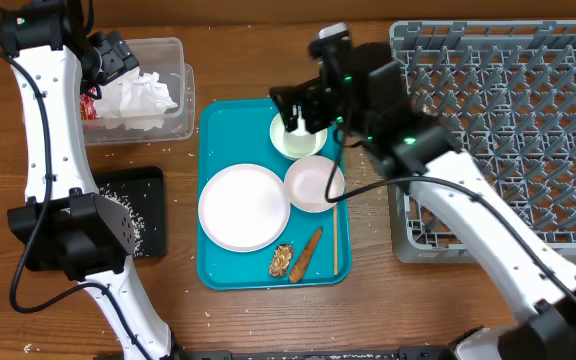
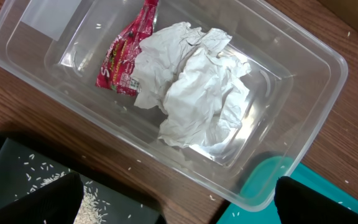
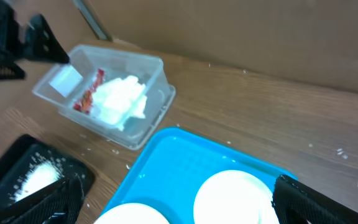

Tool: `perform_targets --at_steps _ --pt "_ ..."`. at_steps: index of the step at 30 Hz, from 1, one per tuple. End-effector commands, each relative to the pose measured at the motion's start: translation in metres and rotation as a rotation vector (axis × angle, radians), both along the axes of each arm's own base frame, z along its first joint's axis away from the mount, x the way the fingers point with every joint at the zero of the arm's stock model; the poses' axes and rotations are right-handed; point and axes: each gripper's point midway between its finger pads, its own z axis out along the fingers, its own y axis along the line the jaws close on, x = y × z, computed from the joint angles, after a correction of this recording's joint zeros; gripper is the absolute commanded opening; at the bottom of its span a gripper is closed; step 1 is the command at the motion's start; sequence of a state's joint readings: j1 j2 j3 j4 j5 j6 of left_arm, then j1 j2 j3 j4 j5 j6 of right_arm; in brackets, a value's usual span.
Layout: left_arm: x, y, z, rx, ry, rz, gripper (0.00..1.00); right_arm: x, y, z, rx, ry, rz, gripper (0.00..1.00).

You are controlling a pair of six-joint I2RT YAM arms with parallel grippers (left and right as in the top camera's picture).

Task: Sort waste into correct bins and load items into the dishwasher
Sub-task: 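Lower the right gripper and grasp the white cup rim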

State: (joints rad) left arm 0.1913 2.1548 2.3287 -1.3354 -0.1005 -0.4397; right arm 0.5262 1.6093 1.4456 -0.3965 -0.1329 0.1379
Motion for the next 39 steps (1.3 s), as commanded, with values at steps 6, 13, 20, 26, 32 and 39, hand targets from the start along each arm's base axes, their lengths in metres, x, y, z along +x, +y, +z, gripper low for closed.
perform_targets --at_steps 6,13,20,26,32,39 --pt "-0.002 -0.004 0.012 -0.004 -0.028 0.005 1.0 0.013 0.016 -0.013 -0.009 -0.004 -0.004 1.0" --pt "-0.002 -0.004 0.012 -0.004 -0.028 0.005 1.0 0.032 0.018 -0.076 -0.005 0.214 -0.136 1.0" --pt "-0.002 -0.004 0.012 -0.004 -0.028 0.005 1.0 0.038 0.015 -0.105 -0.078 0.289 -0.173 1.0" --pt "-0.002 -0.004 0.012 -0.004 -0.028 0.005 1.0 0.042 0.011 -0.144 -0.127 0.349 -0.242 0.96" --pt "-0.002 -0.004 0.012 -0.004 -0.028 0.005 1.0 0.051 -0.002 -0.162 -0.201 0.321 -0.338 0.96" --pt "-0.002 -0.004 0.012 -0.004 -0.028 0.005 1.0 0.049 0.001 -0.187 -0.237 0.357 -0.334 0.95"
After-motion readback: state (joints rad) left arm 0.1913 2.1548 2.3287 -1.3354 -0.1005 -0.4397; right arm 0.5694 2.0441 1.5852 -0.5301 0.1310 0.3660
